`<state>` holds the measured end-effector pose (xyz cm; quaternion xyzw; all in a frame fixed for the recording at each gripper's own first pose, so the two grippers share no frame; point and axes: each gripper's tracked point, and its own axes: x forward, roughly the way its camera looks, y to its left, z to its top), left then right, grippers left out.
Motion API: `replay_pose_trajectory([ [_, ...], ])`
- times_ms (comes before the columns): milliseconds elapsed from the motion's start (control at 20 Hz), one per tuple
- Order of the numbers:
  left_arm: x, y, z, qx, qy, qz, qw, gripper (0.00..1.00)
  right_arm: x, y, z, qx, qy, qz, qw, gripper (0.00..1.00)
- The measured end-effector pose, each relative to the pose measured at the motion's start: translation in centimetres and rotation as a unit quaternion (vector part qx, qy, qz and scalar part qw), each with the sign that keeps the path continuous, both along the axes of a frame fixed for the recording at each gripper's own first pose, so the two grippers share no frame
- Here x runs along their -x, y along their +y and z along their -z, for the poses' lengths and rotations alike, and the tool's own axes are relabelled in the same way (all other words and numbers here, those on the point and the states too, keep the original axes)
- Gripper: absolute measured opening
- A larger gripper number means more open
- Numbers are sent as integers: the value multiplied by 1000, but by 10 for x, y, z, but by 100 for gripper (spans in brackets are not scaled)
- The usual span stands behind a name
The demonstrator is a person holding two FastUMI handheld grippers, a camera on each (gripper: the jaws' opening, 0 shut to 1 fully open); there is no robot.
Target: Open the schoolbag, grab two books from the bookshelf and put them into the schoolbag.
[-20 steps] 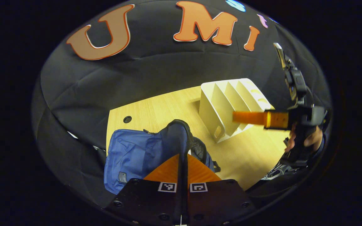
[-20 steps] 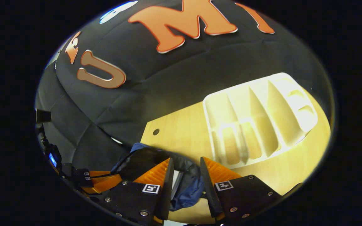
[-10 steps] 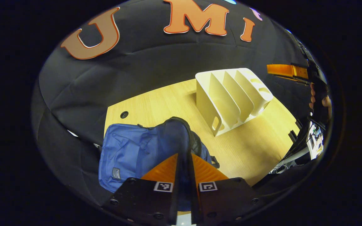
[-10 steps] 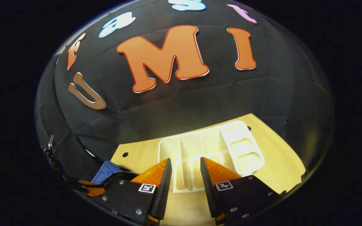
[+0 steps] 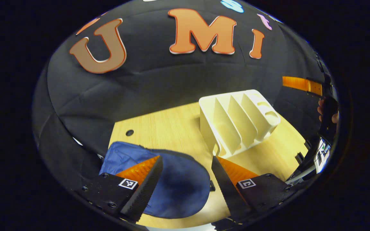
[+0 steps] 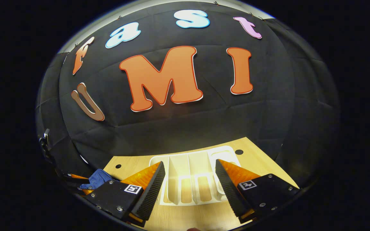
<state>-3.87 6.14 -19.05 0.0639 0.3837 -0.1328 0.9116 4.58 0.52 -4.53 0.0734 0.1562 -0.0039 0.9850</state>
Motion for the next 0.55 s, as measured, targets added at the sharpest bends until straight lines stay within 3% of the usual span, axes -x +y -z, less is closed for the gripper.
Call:
replay_pose_trajectory([
  [100, -13, -18, -26, 8, -51, -6, 999, 97, 2, -2, -13, 5, -22, -3, 1000, 100],
  [150, -20, -25, -37, 11, -76, -11, 997, 97, 4, -4, -22, 9, -39, -4, 999, 94],
  [300, -37, -44, -73, 21, -141, -31, 989, 98, 7, 1, -43, 28, -84, -19, 996, 94],
  [550, -46, -63, -114, 34, -222, -54, 973, 97, 13, 7, -48, 42, -97, -37, 994, 94],
])
